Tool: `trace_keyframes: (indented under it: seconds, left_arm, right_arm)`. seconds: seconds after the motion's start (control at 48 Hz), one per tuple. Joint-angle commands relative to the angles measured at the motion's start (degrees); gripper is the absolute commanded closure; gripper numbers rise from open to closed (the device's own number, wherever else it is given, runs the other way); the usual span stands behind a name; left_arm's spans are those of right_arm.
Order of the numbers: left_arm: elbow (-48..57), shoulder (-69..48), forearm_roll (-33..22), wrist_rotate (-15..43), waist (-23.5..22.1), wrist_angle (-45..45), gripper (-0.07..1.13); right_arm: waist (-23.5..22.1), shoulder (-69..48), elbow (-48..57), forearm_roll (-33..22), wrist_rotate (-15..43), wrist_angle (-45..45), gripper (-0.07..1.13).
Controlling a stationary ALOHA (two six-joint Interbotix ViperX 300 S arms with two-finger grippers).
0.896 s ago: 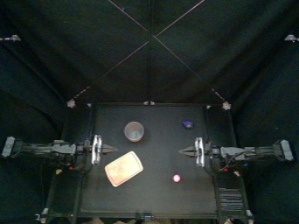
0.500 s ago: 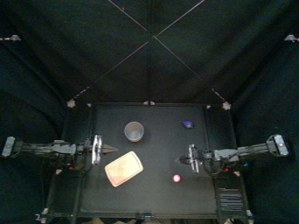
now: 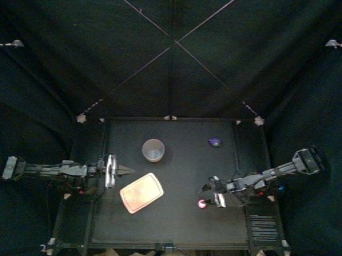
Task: Pick the pink ball then place it on the pink plate
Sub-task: Pick the pink ball
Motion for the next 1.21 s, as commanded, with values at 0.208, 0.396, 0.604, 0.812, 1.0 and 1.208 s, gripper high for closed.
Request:
trace_keyframes:
  seconds: [0.208, 0.396, 0.604, 0.812, 1.0, 1.208]
  left_arm:
    - [-1.05, 0.35, -0.18, 0.00, 0.88, -0.79, 1.01]
    - [-0.97, 0.35, -0.70, -0.09, 0.97, -0.79, 1.01]
    - [-0.70, 0.26, -1.49, 0.00, 1.05, -0.79, 1.01]
    - [-0.79, 0.26, -1.58, 0.00, 1.32, -0.79, 1.01]
    - [-0.79, 0.26, -1.76, 0.00, 1.41, -0.79, 1.01]
    - [-0.62, 0.26, -1.76, 0.00, 1.67, -0.79, 1.01]
  right_arm:
    - [0.88, 5.36, -2.29, -1.14, 0.18, 7.82, 0.16]
    - [1.85, 7.91, -2.90, -1.14, 0.26, 8.35, 0.16]
    - [2.64, 11.87, -4.66, -1.32, 0.09, 10.11, 0.16]
    - [2.90, 16.79, -6.33, -1.49, 0.26, 11.16, 0.16]
    - [3.16, 20.30, -7.82, -2.02, 0.18, 11.25, 0.17]
    - [3.25, 22.15, -8.88, -2.11, 0.09, 11.34, 0.26]
